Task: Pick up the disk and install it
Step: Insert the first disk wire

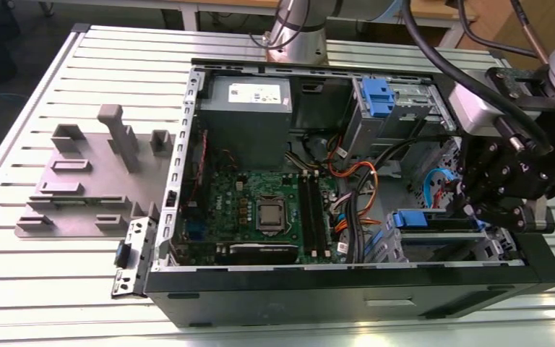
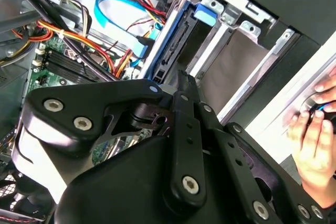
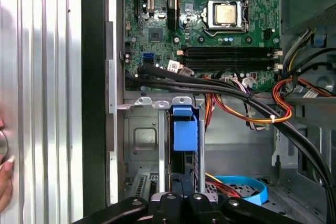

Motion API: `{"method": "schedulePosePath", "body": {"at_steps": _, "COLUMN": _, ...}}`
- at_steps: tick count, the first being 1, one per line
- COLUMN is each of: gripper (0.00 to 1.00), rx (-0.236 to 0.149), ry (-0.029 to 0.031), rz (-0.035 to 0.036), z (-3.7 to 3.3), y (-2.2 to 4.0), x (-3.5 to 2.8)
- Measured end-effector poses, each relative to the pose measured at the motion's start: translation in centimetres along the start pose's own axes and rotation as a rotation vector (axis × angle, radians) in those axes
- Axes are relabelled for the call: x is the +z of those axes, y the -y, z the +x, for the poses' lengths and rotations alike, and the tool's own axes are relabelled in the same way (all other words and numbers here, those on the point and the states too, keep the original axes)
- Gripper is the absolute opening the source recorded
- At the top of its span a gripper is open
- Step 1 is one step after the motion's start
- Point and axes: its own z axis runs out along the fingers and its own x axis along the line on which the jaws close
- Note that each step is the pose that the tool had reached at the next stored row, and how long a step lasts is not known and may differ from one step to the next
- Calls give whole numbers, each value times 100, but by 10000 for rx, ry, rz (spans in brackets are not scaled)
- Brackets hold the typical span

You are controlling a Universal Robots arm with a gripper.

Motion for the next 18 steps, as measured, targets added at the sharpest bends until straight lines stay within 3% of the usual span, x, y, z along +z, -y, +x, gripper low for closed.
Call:
{"method": "schedulePosePath", "body": {"at_steps": 10, "gripper": 11, "rx": 0, "ry": -1, "rz": 0, "z": -8, "y": 212, "x": 5}}
{"method": "schedulePosePath", "body": {"at_steps": 18, "gripper": 11, "rx": 0, "ry": -1, "rz": -10, "z": -13, "y": 240, "x": -44}}
